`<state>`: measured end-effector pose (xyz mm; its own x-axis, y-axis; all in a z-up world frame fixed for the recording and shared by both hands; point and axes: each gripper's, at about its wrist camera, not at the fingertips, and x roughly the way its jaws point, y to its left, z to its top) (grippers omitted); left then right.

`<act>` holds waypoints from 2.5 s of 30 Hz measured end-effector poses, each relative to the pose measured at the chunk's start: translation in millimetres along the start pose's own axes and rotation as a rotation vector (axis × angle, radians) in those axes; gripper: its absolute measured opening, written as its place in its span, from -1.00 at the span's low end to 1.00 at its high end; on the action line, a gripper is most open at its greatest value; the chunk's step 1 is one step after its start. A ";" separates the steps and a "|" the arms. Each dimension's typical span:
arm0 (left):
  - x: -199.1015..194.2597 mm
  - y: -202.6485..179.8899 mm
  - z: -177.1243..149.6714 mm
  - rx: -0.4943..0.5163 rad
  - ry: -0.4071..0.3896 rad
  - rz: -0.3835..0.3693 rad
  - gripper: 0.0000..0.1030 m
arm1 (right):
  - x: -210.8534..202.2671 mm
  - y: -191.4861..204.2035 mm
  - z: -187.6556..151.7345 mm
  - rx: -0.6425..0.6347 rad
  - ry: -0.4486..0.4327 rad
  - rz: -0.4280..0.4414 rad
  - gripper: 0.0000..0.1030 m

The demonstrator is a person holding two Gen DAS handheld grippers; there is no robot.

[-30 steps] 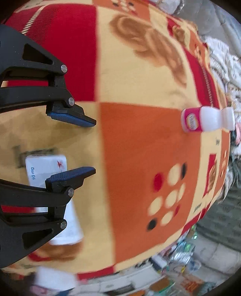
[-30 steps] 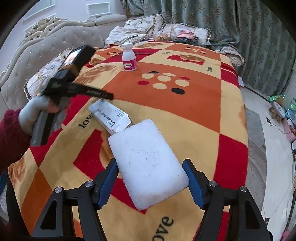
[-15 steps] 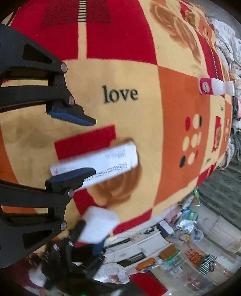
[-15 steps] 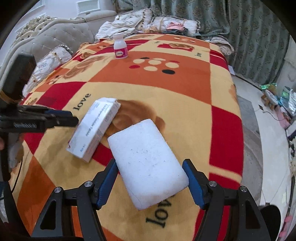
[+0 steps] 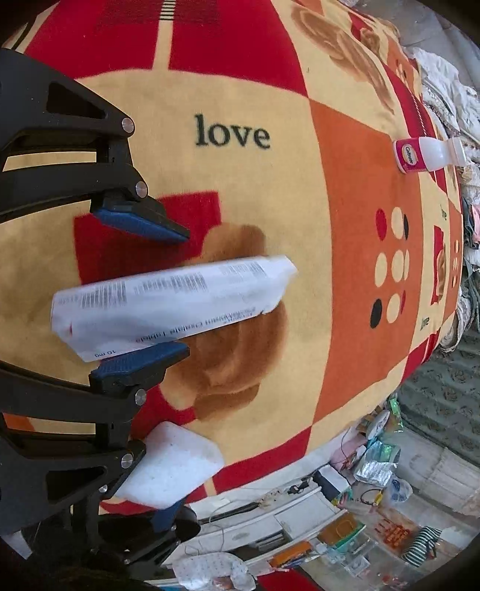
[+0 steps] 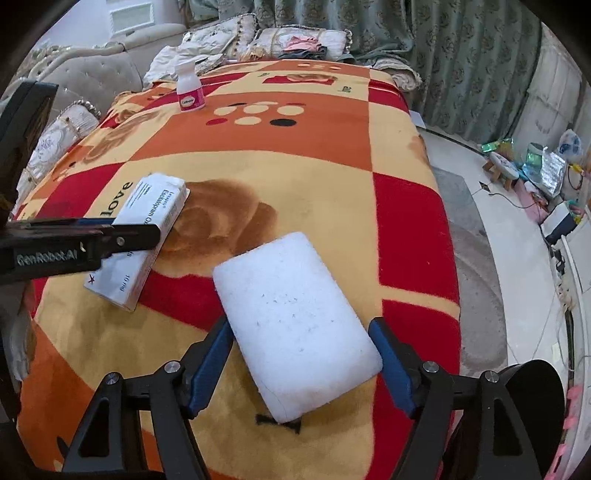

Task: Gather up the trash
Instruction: 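Grasp the white sponge with the right tool while the left tool grasps the long white box, then carry the white box and sponge over the black bin, then open both tools to drop the box and sponge into the bin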

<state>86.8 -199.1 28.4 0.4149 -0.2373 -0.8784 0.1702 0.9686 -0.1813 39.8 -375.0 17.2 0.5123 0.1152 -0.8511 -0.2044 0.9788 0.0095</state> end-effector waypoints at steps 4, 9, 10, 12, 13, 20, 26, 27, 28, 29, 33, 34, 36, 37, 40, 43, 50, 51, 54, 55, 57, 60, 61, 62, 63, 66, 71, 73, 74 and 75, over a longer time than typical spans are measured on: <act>1.6 -3.6 -4.6 0.024 -0.016 0.014 -0.02 | 2.4 -5.9 -2.9 0.029 -0.003 0.050 0.36; -9.8 -0.5 -12.0 0.010 -0.027 -0.040 -0.65 | -8.1 -5.7 -6.5 0.023 -0.026 0.073 0.32; -13.0 -1.5 -13.6 0.011 -0.034 -0.047 -0.67 | -11.9 -4.6 -6.7 0.018 -0.034 0.074 0.32; -20.9 -3.8 -18.0 0.012 -0.046 -0.064 -0.68 | -19.5 -3.4 -7.8 0.013 -0.050 0.074 0.32; -25.2 -5.4 -20.5 0.014 -0.053 -0.075 -0.68 | -24.5 -2.8 -8.8 0.012 -0.061 0.075 0.32; -52.8 -26.2 -38.8 0.062 -0.092 -0.116 -0.68 | -47.7 1.2 -20.5 0.003 -0.089 0.077 0.31; -70.6 -44.2 -52.6 0.098 -0.112 -0.141 -0.68 | -62.9 -2.6 -35.5 0.033 -0.104 0.080 0.31; -71.4 -47.2 -54.5 0.103 -0.109 -0.145 -0.68 | -64.3 -3.6 -37.6 0.039 -0.104 0.078 0.31; -71.9 -49.9 -56.3 0.108 -0.107 -0.147 -0.68 | -65.8 -4.8 -39.3 0.044 -0.104 0.077 0.31; -72.2 -53.0 -58.1 0.113 -0.105 -0.150 -0.68 | -68.2 -7.4 -42.2 0.053 -0.105 0.076 0.31; -74.9 -68.0 -65.4 0.139 -0.104 -0.163 -0.68 | -77.8 -17.0 -50.4 0.081 -0.114 0.065 0.31; -75.9 -72.0 -67.6 0.146 -0.106 -0.165 -0.68 | -80.2 -19.8 -52.3 0.087 -0.117 0.064 0.31; -76.5 -79.4 -69.9 0.157 -0.106 -0.168 -0.68 | -85.1 -24.9 -56.4 0.099 -0.122 0.057 0.31; -76.6 -83.5 -71.0 0.163 -0.105 -0.172 -0.68 | -87.2 -27.4 -58.7 0.102 -0.123 0.053 0.31; -76.8 -95.2 -73.6 0.184 -0.104 -0.179 -0.68 | -92.2 -35.7 -66.3 0.123 -0.125 0.045 0.32; -76.3 -109.4 -74.9 0.209 -0.103 -0.186 -0.68 | -96.1 -47.0 -74.9 0.150 -0.125 0.032 0.32; -70.4 -146.7 -75.9 0.263 -0.089 -0.221 -0.68 | -109.3 -77.1 -93.9 0.213 -0.130 -0.007 0.32; -69.1 -152.7 -76.4 0.272 -0.087 -0.227 -0.68 | -111.0 -81.4 -96.4 0.221 -0.130 -0.013 0.32; -64.5 -169.9 -77.5 0.294 -0.074 -0.247 -0.68 | -116.6 -96.9 -105.5 0.250 -0.131 -0.035 0.32; -62.4 -176.5 -77.7 0.303 -0.068 -0.253 -0.68 | -118.0 -103.2 -108.8 0.263 -0.130 -0.045 0.32; -58.7 -188.1 -78.2 0.320 -0.058 -0.263 -0.68 | -119.6 -113.9 -114.1 0.283 -0.127 -0.059 0.32; -50.6 -207.3 -78.4 0.342 -0.037 -0.279 -0.68 | -121.3 -131.7 -123.2 0.323 -0.123 -0.077 0.32; -47.7 -215.1 -78.4 0.350 -0.031 -0.286 -0.68 | -121.1 -138.0 -126.2 0.338 -0.119 -0.086 0.33; -45.9 -219.7 -78.5 0.355 -0.028 -0.292 -0.68 | -121.1 -144.0 -128.3 0.349 -0.117 -0.092 0.33; -42.3 -227.2 -78.1 0.360 -0.019 -0.303 -0.68 | -120.4 -148.8 -129.7 0.358 -0.115 -0.097 0.33; -33.7 -242.7 -77.7 0.366 0.003 -0.327 -0.68 | -117.2 -165.0 -135.3 0.390 -0.104 -0.116 0.33; -21.2 -261.6 -76.2 0.365 0.032 -0.370 -0.67 | -113.4 -189.1 -147.3 0.442 -0.090 -0.146 0.33; -18.6 -268.7 -74.9 0.368 0.035 -0.393 -0.66 | -112.5 -198.0 -150.1 0.465 -0.089 -0.162 0.36; -17.9 -272.1 -74.6 0.371 0.037 -0.407 -0.65 | -113.3 -203.0 -152.2 0.480 -0.089 -0.169 0.37; -17.8 -274.6 -74.5 0.372 0.035 -0.417 -0.64 | -114.0 -205.7 -153.6 0.488 -0.091 -0.169 0.39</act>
<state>-33.9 -455.3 60.9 0.2162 -0.5863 -0.7807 0.6202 0.7001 -0.3540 -104.7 -615.5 31.6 0.5796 -0.0579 -0.8129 0.2886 0.9474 0.1383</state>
